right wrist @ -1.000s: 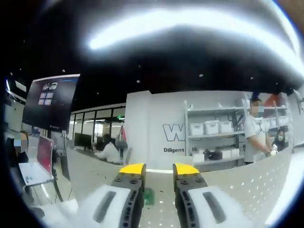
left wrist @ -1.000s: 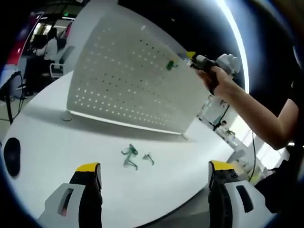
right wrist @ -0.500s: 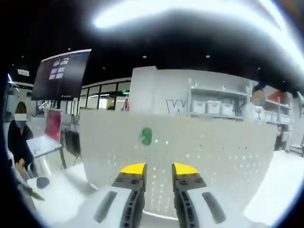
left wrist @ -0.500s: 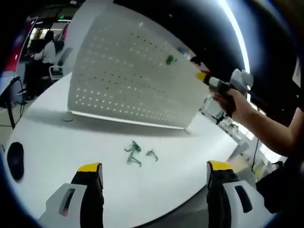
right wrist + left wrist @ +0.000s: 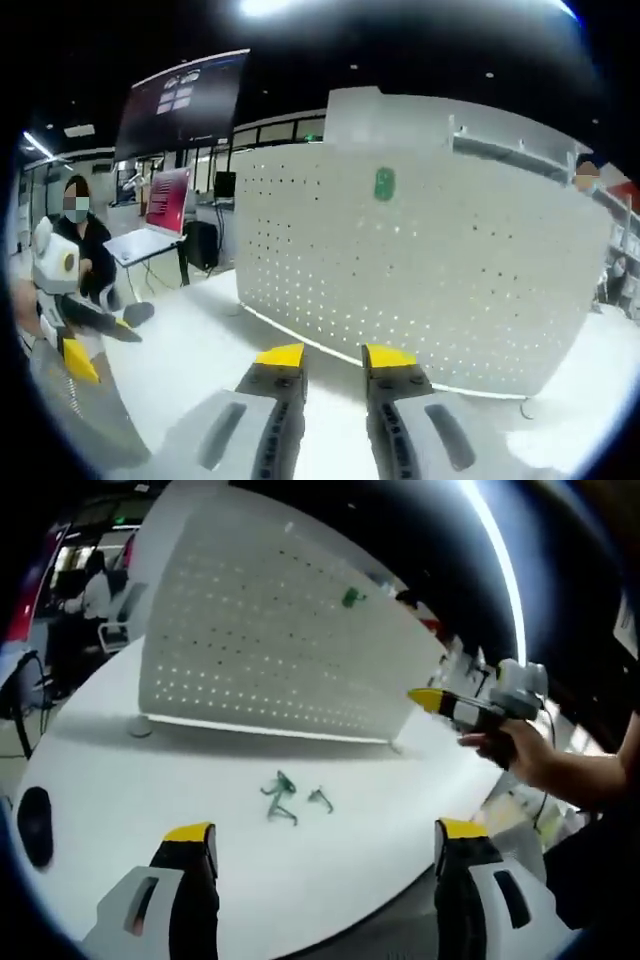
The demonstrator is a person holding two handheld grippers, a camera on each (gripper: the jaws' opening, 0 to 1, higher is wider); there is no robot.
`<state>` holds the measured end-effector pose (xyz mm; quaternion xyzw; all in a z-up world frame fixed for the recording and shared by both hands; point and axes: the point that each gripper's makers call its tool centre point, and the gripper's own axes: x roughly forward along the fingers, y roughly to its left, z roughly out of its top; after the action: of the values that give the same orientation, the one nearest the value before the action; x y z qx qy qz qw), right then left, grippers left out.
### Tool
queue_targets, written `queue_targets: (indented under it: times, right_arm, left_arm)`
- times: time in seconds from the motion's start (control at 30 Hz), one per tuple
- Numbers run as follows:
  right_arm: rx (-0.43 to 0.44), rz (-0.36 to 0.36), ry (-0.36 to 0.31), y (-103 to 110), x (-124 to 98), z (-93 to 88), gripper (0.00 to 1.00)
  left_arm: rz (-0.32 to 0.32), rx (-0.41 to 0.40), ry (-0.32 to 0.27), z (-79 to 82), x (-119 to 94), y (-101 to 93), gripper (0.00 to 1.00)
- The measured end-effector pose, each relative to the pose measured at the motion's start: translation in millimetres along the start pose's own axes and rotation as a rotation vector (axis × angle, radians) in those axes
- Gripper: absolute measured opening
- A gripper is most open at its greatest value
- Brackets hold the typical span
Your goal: Insert the hook assembly into the mounting plate slot until the hook locks in place.
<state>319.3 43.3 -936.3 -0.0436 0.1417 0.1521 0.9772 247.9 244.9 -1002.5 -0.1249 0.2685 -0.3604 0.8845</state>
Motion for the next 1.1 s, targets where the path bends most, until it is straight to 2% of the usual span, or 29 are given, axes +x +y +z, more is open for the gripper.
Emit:
queue_targets:
  times: [0.13,0.43,0.5,0.7,0.87,1.1]
  right_arm:
    - [0.005,-0.015,0.035,2,-9,-19.8,0.19]
    - [-0.028,0.029,0.132,15,-34,-58.4,0.21]
    - [-0.031,0.03,0.164,18,-40,-69.2,0.21]
    - [-0.033,0.061,0.2,32,-52,-87.1,0.22]
    - [-0.03,0.109,0.236,44,-59,-99.5,0.22]
    - [-0.108,0.218,0.299,65,-63,-113.8,0.22]
  left_arm:
    - [-0.002,0.008,0.007,-1.5,0,-1.3,0.91]
    - [-0.011,0.023,0.029,-5.0,2,-3.9,0.9]
    - [-0.018,0.03,-0.002,0.5,0,-6.0,0.89]
    - [-0.009,0.01,-0.005,1.1,-1,-2.5,0.89]
    - [0.009,0.042,0.024,-3.8,1,-1.2,0.88]
    - [0.02,0.044,0.033,-6.1,2,1.5,0.88]
